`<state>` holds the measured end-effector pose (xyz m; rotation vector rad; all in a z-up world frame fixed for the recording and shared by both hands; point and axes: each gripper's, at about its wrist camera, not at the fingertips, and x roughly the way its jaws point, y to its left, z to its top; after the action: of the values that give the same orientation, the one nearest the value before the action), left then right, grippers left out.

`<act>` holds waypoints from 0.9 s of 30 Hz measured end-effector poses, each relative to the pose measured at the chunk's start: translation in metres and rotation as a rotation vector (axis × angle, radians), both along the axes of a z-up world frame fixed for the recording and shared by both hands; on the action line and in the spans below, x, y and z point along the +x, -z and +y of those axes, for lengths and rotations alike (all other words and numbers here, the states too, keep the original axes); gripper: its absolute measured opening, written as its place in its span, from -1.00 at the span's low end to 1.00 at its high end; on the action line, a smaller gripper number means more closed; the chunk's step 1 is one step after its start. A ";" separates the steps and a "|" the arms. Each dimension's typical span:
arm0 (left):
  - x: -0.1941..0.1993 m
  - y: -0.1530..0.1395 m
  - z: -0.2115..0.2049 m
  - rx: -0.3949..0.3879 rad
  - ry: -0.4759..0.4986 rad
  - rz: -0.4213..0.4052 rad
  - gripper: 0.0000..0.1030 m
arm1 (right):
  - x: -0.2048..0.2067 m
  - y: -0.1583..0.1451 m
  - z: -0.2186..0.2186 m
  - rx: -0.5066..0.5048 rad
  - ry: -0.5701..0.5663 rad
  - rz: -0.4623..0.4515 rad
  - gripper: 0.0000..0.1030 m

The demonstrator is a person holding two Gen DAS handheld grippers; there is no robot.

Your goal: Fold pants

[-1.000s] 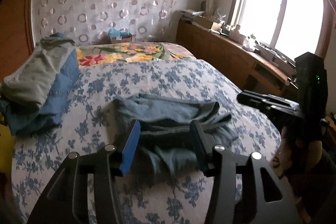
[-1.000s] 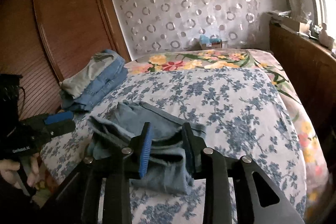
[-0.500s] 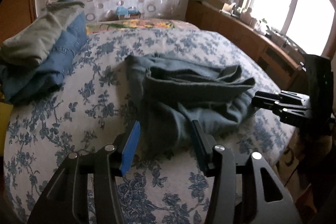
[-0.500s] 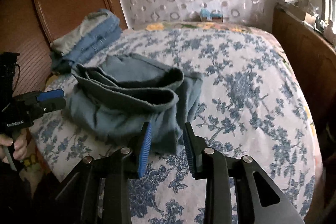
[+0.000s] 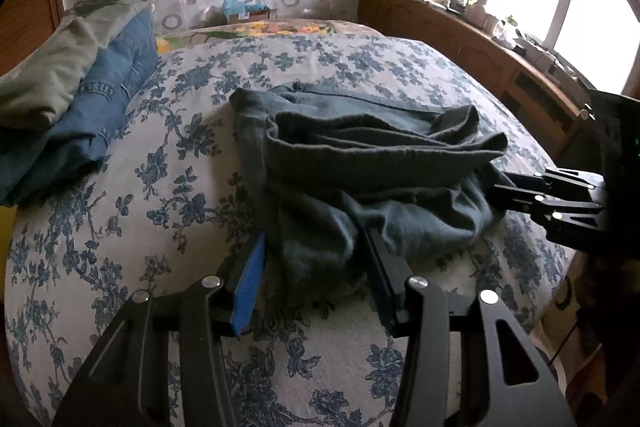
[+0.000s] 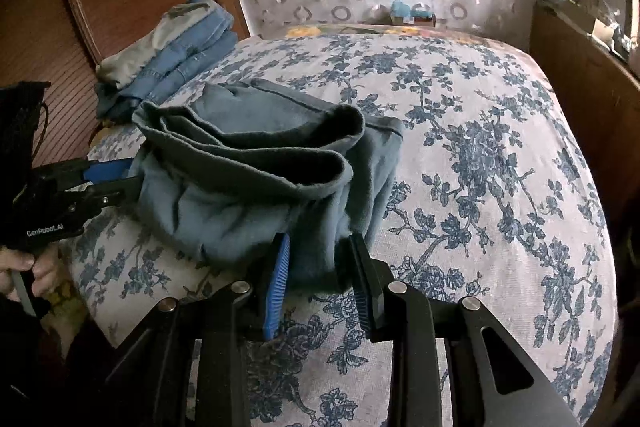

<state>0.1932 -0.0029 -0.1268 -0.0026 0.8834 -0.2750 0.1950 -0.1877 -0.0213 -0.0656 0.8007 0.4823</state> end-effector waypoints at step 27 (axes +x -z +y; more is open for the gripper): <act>-0.076 -0.029 0.001 -0.096 0.078 -0.085 -0.92 | -0.078 -0.016 -0.040 0.026 -0.030 -0.100 -0.87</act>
<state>0.1174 -0.0021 -0.0980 -0.0448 0.7861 -0.3879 0.1173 -0.2274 -0.0055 -0.0776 0.6965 0.5138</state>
